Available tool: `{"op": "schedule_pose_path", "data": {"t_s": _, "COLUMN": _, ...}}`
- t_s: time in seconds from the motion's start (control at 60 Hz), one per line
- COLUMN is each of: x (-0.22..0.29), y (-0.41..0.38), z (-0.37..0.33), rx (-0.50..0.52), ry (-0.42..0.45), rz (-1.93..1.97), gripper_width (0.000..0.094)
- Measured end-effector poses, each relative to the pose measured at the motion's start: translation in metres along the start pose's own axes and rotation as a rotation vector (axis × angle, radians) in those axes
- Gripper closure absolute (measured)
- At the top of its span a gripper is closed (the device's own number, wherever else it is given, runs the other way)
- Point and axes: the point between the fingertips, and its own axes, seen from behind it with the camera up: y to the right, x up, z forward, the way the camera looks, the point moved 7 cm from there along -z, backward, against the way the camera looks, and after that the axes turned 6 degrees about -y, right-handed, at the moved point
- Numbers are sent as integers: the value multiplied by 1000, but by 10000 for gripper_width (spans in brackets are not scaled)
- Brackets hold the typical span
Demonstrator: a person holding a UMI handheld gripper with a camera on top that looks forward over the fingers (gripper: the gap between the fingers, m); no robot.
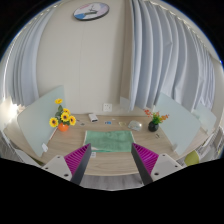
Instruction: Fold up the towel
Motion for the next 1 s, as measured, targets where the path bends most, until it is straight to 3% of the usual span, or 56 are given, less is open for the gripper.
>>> {"op": "schedule_pose_path", "data": {"t_s": 0.083, "x": 54, "y": -25, "z": -22, "rx": 31, "ry": -9, "rz": -20, "gripper_width": 81}}
{"op": "schedule_pose_path", "data": {"t_s": 0.267, "x": 17, "y": -94, "z": 5, "rx": 88, "ry": 29, "rz": -65, "gripper_width": 79}}
{"op": "schedule_pose_path", "data": {"t_s": 0.417, "x": -18, "y": -129, "z": 76, "rx": 114, "ry": 78, "rz": -100, "gripper_width": 83}}
{"op": "schedule_pose_path", "data": {"t_s": 0.633, "x": -29, "y": -152, "z": 191, "rx": 97, "ry": 50, "rz": -96, "gripper_width": 87}}
{"op": "schedule_pose_path", "data": {"t_s": 0.867, "x": -38, "y": -150, "z": 314, "rx": 44, "ry": 0, "rz": -128, "gripper_width": 91}}
{"op": "schedule_pose_path", "data": {"t_s": 1.0, "x": -45, "y": -148, "z": 358, "rx": 64, "ry": -69, "rz": -163, "gripper_width": 92}}
